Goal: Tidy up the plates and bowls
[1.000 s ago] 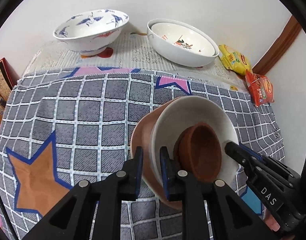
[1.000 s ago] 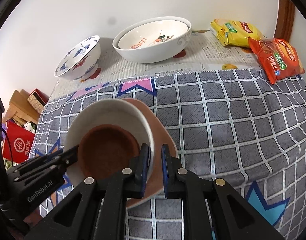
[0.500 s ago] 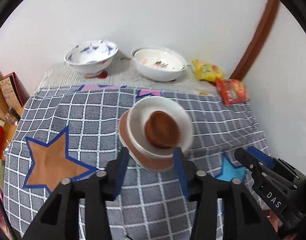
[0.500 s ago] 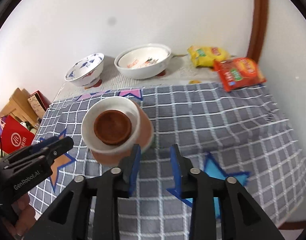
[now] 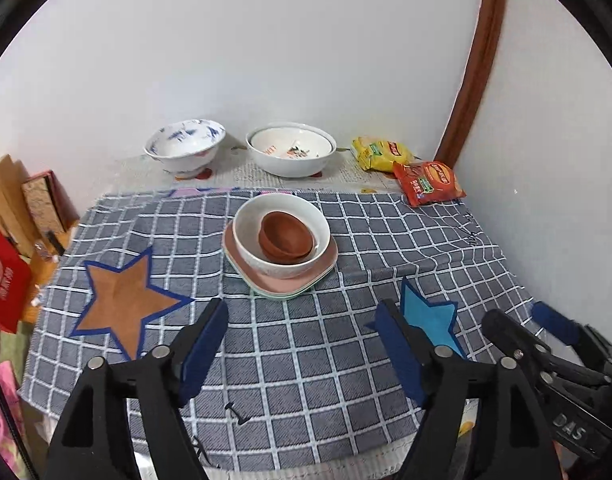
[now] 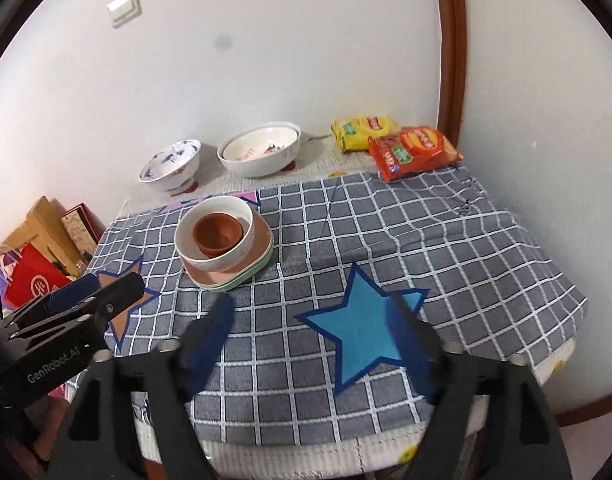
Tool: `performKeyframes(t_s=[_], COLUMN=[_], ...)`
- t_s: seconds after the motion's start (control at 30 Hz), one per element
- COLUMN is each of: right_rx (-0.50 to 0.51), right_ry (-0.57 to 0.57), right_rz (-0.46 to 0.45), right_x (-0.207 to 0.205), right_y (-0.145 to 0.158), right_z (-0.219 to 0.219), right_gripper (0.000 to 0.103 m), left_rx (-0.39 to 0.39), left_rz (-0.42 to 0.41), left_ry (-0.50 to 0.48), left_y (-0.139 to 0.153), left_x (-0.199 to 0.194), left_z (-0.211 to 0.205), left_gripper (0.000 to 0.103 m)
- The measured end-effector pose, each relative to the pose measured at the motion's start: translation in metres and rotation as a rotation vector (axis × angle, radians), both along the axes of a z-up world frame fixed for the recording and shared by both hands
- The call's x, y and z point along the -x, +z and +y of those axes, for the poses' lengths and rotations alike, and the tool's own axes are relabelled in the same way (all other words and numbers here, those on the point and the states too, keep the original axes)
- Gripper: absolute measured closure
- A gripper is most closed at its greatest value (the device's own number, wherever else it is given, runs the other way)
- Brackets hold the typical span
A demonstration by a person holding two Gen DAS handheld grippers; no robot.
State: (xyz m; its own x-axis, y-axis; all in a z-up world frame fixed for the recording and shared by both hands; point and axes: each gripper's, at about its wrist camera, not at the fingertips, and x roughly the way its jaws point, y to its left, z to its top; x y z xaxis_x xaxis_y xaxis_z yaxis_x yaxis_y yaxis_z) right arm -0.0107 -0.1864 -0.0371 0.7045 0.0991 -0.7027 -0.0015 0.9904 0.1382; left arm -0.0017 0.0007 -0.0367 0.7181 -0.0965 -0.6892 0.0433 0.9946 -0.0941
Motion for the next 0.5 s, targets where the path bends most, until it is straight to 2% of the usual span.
performKeyframes(t_s=[0.07, 0.23, 0.5], right_rx=[0.011, 0.069, 0.043], right_ry=[-0.001, -0.017, -0.021], right_rz=[-0.012, -0.031, -0.040], right_x=[0.010, 0.032, 0.048], right_y=[0.003, 0.010, 0.010], right_z=[-0.001, -0.004, -0.012], right_gripper=[0.018, 0.018, 0.018], left_rx=[-0.018, -0.027, -0.035], left_rz=[-0.011, -0.015, -0.029], left_ry=[0.006, 0.022, 0.029], left_y=[0.002, 0.006, 0.012], left_x=[0.012, 0.029, 0.042], left_z=[-0.003, -0.004, -0.004], left_gripper=[0.019, 0.018, 0.018])
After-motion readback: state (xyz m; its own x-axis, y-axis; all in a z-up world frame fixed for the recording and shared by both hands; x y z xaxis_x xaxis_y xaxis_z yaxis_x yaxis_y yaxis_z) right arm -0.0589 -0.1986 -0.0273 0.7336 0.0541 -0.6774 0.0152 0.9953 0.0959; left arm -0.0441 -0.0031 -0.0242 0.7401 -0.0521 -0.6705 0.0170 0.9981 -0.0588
